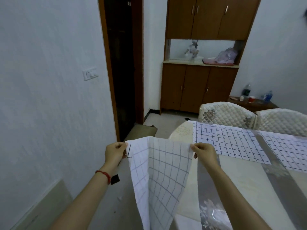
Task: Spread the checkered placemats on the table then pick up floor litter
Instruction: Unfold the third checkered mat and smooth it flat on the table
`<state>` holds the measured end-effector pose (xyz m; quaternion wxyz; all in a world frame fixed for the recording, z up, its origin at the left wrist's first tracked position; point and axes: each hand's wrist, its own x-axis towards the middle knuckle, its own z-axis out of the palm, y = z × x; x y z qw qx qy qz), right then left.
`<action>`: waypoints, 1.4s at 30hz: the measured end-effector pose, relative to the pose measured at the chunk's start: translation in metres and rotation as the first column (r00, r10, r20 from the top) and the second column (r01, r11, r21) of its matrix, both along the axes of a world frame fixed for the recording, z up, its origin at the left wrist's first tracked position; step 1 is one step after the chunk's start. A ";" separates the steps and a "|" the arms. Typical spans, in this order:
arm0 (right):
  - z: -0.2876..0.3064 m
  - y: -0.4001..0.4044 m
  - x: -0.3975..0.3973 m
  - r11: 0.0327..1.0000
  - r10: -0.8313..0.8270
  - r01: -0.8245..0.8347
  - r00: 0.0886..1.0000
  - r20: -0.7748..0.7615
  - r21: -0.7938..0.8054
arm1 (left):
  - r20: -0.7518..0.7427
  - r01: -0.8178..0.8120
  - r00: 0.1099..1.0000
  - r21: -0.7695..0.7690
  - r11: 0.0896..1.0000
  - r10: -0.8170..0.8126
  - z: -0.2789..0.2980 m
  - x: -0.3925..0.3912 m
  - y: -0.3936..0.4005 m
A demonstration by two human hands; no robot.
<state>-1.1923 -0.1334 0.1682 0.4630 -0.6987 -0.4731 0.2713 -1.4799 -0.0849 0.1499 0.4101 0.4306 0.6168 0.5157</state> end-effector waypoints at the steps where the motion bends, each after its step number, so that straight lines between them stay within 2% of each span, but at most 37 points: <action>1: 0.002 0.002 0.008 0.999 -0.032 0.032 0.999 -0.003 0.004 | -0.017 0.017 1.000 0.005 1.000 -0.017 0.004 0.004 0.009; 5: 0.015 0.006 0.041 0.986 -0.159 0.161 0.986 -0.040 0.044 | -0.101 0.072 0.993 0.076 0.994 -0.064 0.024 0.029 0.039; 10: 0.042 0.006 0.100 0.955 -0.262 0.266 0.964 -0.046 0.128 | -0.125 0.092 0.990 0.190 0.978 -0.068 0.065 0.073 0.052; 16: 0.062 -0.004 0.183 0.944 -0.251 0.282 0.950 -0.183 0.169 | -0.170 0.114 0.983 0.302 0.947 -0.064 0.095 0.138 0.047; 25: 0.061 -0.043 0.319 0.915 -0.233 0.309 0.929 -0.286 0.258 | -0.084 0.107 0.993 0.325 0.940 -0.084 0.097 0.270 0.019; 32: 0.039 -0.107 0.376 0.844 -0.246 0.398 0.883 -0.400 0.359 | -0.087 0.198 0.980 0.332 0.922 -0.179 0.075 0.312 -0.015; 35: 0.016 -0.139 0.384 0.823 -0.261 0.444 0.849 -0.459 0.353 | -0.117 0.267 0.963 0.308 0.913 -0.242 0.051 0.315 -0.033; 42: -0.051 -0.204 0.383 0.809 -0.313 0.531 0.752 -0.580 0.251 | -0.051 0.338 0.941 0.119 0.934 -0.334 -0.029 0.303 -0.067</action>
